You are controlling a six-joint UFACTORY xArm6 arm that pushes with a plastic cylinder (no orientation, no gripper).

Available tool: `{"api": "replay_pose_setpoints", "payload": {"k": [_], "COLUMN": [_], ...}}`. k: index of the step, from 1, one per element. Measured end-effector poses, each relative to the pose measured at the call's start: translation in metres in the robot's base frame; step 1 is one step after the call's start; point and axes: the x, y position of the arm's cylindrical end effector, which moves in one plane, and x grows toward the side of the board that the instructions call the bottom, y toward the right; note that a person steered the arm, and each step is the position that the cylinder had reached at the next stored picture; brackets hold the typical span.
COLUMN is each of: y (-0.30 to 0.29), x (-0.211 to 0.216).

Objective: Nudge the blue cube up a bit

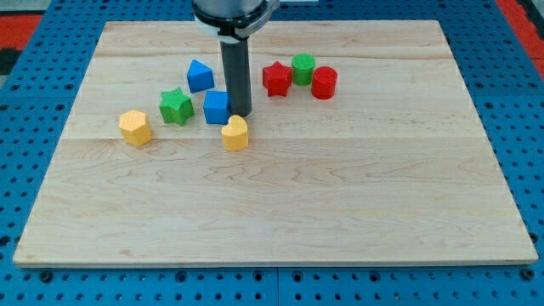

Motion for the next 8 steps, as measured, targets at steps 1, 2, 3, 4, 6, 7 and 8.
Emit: {"api": "replay_pose_setpoints", "payload": {"k": [1, 2, 3, 4, 6, 7, 8], "y": [-0.012, -0.028, -0.040, -0.040, -0.048, -0.068, -0.076], "x": [0.011, 0.006, -0.014, -0.017, 0.031, 0.035, 0.009]}}
